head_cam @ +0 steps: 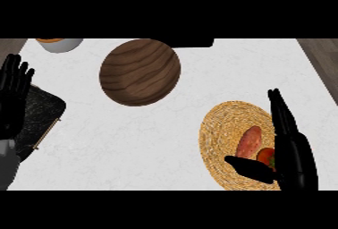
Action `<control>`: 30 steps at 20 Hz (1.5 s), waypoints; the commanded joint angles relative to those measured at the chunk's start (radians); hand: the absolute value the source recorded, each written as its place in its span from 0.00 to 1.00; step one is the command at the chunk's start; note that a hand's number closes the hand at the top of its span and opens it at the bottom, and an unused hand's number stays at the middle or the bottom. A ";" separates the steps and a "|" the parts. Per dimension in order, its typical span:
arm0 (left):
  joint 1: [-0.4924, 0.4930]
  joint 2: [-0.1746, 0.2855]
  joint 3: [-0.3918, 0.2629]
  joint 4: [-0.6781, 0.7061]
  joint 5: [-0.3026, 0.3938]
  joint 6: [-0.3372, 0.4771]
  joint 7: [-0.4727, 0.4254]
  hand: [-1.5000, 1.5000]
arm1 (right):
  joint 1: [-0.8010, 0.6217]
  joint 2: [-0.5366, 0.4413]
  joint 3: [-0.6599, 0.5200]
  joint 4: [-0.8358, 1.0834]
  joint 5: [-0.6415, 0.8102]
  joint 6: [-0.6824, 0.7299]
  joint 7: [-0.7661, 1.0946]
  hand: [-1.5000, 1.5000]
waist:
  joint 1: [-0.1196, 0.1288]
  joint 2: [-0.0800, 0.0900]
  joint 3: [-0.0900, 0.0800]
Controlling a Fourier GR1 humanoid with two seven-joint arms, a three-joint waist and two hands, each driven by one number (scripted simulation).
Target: Pick the sweet potato from the placemat and place it in the bowl
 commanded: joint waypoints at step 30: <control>-0.006 -0.036 0.060 -0.028 -0.031 -0.078 0.032 0.50 | 0.025 -0.092 -0.150 -0.073 -0.289 0.625 0.372 0.00 | 0.039 0.013 0.008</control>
